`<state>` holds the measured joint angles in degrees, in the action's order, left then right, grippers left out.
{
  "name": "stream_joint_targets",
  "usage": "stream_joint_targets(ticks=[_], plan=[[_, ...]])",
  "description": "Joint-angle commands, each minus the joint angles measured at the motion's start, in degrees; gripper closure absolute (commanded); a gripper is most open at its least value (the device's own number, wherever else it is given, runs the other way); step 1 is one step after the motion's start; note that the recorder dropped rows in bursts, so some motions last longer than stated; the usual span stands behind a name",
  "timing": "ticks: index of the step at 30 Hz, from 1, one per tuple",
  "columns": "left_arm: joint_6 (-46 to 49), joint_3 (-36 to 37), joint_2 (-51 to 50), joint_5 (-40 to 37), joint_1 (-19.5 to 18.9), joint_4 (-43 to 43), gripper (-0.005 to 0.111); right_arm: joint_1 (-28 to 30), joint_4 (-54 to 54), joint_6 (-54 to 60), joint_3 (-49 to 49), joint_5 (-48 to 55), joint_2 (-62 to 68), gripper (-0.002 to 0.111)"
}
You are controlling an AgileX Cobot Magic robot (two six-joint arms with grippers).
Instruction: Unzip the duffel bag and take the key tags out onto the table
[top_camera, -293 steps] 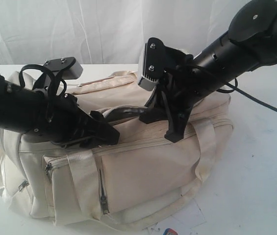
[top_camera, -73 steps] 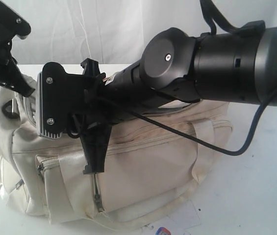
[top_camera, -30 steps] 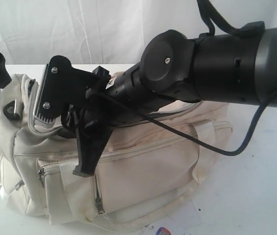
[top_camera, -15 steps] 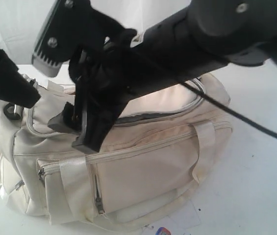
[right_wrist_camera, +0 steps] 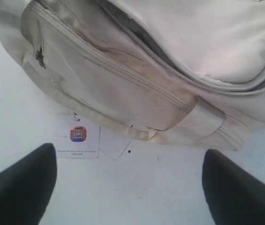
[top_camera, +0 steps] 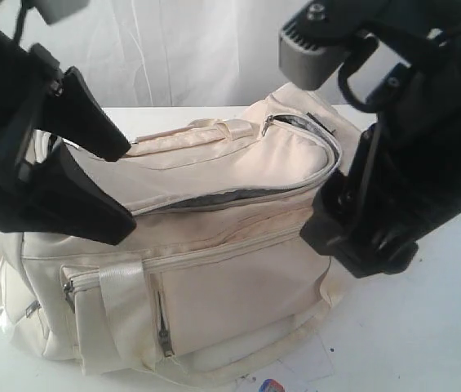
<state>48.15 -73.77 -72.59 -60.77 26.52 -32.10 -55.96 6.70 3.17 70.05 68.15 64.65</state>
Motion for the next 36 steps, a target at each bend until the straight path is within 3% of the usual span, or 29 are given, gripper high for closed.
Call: stream_joint_targets(ticks=[1, 12, 21, 36], plan=[[3.3, 3.4, 0.4, 11.9, 4.1, 7.2, 0.002, 0.0, 0.6, -1.0, -0.3, -0.3, -2.8, 0.030], [0.6, 9.5, -1.5, 18.5, 6.2, 20.6, 0.002, 0.0, 0.7, -1.0, -0.3, -1.7, -3.2, 0.030], [0.1, 10.1, -2.0, 23.6, 6.2, 20.7, 0.004, 0.0, 1.4, -0.9, -0.3, -1.9, -3.2, 0.030], [0.1, 11.8, -3.0, 22.9, 6.2, 20.3, 0.076, 0.0, 2.3, -0.9, -0.3, -2.3, -3.2, 0.030]])
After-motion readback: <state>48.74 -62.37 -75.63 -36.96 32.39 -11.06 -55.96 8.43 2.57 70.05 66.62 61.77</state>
